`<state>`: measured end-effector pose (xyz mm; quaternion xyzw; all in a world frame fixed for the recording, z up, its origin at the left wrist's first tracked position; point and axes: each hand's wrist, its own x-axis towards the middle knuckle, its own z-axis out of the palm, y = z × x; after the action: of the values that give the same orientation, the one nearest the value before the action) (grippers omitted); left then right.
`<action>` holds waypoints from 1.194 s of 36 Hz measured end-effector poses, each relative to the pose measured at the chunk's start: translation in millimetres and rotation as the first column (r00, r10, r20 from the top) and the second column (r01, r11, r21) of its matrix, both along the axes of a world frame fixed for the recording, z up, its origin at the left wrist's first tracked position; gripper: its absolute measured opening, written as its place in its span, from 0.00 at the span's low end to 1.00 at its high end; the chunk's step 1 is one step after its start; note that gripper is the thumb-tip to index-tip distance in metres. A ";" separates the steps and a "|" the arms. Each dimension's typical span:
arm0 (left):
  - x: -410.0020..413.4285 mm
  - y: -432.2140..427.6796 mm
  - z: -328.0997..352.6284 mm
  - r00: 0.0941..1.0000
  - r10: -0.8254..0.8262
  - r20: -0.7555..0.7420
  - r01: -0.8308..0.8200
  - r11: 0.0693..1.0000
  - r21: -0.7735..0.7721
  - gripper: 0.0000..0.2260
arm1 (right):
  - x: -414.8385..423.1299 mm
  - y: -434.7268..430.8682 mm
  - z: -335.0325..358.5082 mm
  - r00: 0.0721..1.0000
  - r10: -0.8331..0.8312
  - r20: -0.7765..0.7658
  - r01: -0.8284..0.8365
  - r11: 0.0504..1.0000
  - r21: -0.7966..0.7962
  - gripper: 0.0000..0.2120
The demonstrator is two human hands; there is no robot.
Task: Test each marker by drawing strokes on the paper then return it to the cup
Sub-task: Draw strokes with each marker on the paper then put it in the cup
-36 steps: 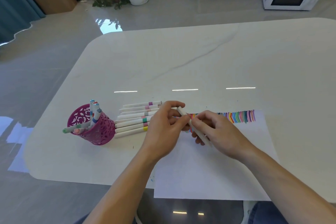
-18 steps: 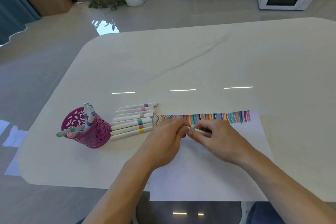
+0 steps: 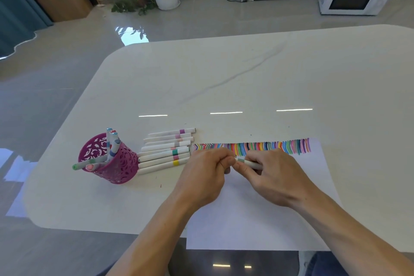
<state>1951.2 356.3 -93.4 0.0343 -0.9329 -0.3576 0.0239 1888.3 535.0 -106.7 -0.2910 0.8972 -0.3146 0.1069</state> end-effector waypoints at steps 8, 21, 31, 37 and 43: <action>0.9 0.0 0.0 1.000 0.009 -0.021 -0.008 1.000 0.020 0.11 | 1.7 0.4 1.3 1.000 0.007 -0.011 -0.007 1.000 0.004 0.27; -0.3 -7.0 -1.4 0.994 0.092 -0.058 -0.082 0.984 0.157 0.08 | 1.1 1.2 2.7 0.997 -0.067 0.049 0.068 0.998 -0.008 0.30; -0.9 -11.7 -1.1 0.993 0.078 -0.088 -0.079 0.997 -0.016 0.07 | -8.2 3.4 4.5 0.980 -0.128 0.149 0.139 0.988 -0.068 0.24; -0.2 -14.1 -5.2 0.996 0.024 -0.085 -0.034 0.992 -0.120 0.08 | -13.3 5.5 1.8 0.945 -0.143 0.293 0.207 0.958 -0.200 0.09; 0.8 -14.4 -6.7 0.998 -0.063 -0.018 0.059 0.984 -0.169 0.08 | -13.5 5.7 3.2 0.928 -0.096 0.361 0.245 0.885 -0.396 0.17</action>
<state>1952.0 341.9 -100.1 -0.0005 -0.9601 -0.2785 0.0267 1874.8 540.7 -103.6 -0.1691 0.7958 -0.5590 0.1599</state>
